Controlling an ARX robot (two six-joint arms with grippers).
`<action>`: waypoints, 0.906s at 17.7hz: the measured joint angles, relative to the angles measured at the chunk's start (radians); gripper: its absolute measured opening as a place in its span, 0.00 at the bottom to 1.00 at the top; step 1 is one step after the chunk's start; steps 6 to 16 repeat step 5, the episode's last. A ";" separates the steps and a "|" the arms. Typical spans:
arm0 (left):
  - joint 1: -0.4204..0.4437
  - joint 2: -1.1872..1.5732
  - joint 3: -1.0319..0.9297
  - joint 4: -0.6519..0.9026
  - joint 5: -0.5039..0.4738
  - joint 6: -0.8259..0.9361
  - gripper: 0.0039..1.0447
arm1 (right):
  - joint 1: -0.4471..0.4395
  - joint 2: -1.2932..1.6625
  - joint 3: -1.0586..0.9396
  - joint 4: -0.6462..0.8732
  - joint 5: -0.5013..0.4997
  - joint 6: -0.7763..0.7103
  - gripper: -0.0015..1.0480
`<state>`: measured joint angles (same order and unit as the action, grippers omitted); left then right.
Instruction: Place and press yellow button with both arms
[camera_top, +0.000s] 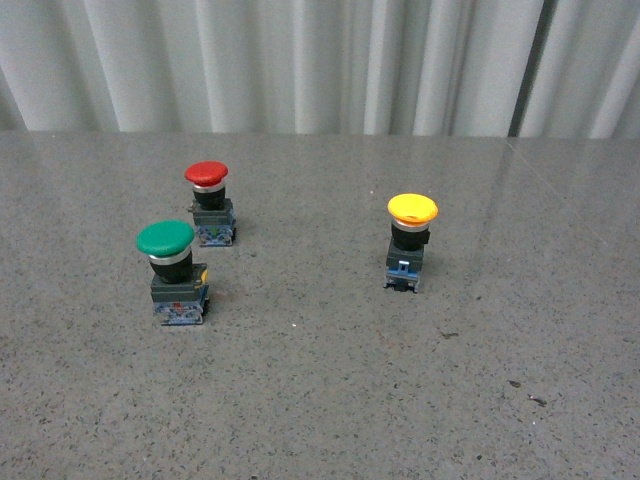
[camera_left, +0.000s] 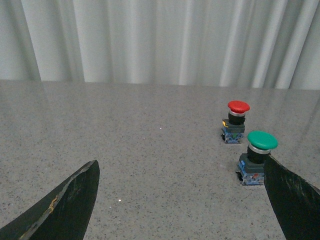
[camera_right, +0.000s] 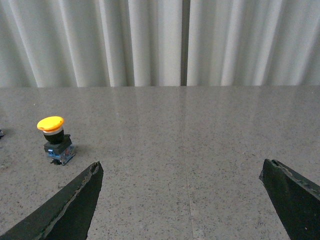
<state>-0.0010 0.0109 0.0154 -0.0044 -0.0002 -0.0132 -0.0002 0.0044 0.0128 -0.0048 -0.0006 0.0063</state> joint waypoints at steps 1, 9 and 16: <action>0.000 0.000 0.000 0.000 0.000 0.000 0.94 | 0.000 0.000 0.000 0.000 0.000 0.000 0.93; 0.000 0.000 0.000 0.000 0.000 0.000 0.94 | 0.000 0.000 0.000 0.000 0.000 0.000 0.94; 0.000 0.000 0.000 0.000 0.000 0.000 0.94 | 0.000 0.000 0.000 0.000 0.000 0.000 0.94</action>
